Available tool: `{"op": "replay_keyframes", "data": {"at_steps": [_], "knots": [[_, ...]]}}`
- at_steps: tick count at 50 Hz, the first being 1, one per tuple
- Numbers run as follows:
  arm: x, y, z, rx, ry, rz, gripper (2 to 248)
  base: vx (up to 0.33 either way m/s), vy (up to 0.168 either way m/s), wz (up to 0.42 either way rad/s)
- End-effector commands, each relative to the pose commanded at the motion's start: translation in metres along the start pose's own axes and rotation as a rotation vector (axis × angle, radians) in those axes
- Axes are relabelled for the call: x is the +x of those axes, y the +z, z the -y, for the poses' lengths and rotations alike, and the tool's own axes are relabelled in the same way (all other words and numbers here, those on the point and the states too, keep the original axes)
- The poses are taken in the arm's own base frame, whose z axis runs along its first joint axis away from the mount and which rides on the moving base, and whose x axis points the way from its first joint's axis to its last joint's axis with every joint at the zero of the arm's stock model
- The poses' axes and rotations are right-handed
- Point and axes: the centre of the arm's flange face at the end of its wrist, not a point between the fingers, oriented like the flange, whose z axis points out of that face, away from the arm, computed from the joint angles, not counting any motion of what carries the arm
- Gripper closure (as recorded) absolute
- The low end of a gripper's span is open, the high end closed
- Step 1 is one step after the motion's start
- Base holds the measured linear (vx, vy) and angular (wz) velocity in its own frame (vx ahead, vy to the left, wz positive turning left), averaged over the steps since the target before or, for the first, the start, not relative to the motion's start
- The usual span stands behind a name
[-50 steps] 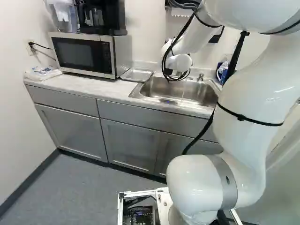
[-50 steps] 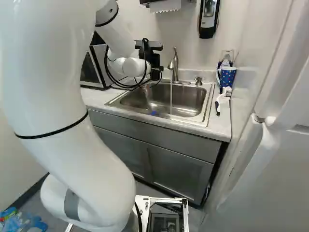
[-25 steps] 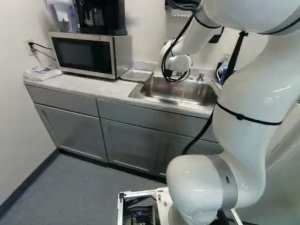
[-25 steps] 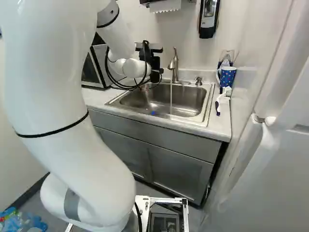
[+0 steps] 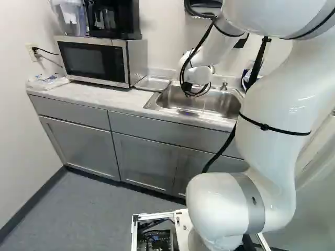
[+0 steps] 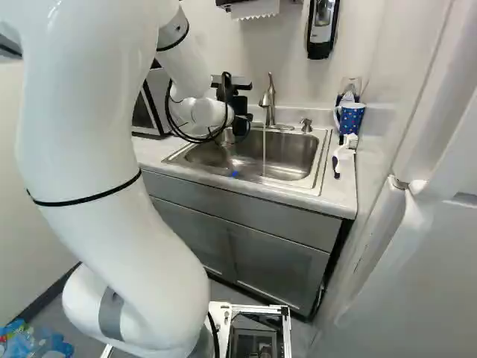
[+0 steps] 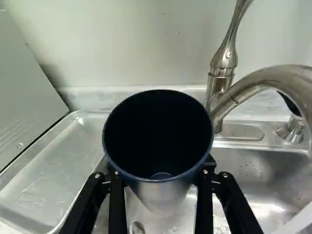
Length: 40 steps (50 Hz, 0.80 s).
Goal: Rinse the cup and place it in the tray
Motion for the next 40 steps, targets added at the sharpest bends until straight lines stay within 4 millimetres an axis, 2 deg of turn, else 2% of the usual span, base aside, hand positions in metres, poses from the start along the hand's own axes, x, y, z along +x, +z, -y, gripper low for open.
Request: {"op": "replay_keyframes", "data": {"at_steps": [27, 40], "knots": [[-0.009, -0.035, -0.006, -0.005, 0.001, -0.008, 126, 0.0, 0.0, 0.0], [-0.022, -0.045, -0.009, -0.01, 0.0, 0.003, 126, 0.0, 0.0, 0.0]]}}
